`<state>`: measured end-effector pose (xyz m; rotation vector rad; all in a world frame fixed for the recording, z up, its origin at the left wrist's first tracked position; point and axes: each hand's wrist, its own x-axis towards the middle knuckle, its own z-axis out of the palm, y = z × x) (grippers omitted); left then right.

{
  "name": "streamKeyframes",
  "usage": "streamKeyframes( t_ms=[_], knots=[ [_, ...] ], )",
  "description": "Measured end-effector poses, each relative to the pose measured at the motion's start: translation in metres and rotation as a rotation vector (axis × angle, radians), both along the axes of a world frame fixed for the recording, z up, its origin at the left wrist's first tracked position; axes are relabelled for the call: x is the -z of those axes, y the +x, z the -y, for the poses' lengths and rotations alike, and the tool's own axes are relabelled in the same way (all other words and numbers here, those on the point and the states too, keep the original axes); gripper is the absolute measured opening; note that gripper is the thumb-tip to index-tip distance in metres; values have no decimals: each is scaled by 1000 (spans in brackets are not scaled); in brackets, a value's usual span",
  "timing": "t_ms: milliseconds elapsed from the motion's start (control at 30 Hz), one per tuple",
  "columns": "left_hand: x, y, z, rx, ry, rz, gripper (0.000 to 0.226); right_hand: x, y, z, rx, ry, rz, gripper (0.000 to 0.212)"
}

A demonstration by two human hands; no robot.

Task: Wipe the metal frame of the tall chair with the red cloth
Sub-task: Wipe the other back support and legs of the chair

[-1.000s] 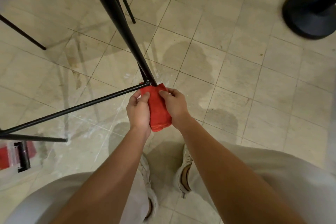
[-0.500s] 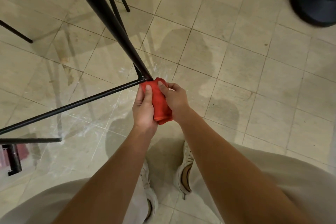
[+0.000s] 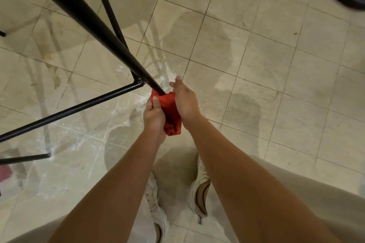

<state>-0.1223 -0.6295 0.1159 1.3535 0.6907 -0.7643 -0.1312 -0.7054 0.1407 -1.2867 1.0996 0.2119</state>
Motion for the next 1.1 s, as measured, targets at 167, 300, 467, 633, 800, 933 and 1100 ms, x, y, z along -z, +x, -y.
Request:
streamKeyframes(
  t_ms=[167, 300, 467, 633, 800, 933, 1100],
  knots=[
    [2, -4, -2, 1, 39, 59, 30, 9, 1, 0, 5, 52, -26, 57],
    [-20, -8, 2, -147, 11, 81, 28, 5, 1, -5, 61, 80, -56, 61],
    [-26, -5, 3, -130, 61, 140, 29, 3, 1, -4, 99, 113, -32, 61],
    [-12, 0, 2, -40, 97, 119, 25, 9, -1, -7, 67, 113, -28, 65],
    [12, 1, 0, 37, 136, 84, 28, 26, -5, -7, 55, 127, -49, 66],
    [38, 7, -4, 142, 155, 90, 33, 42, 1, -9, 42, 135, -77, 63],
    [67, 12, -3, 189, 148, -1, 32, 57, 7, 0, 57, 126, -64, 62]
  ],
)
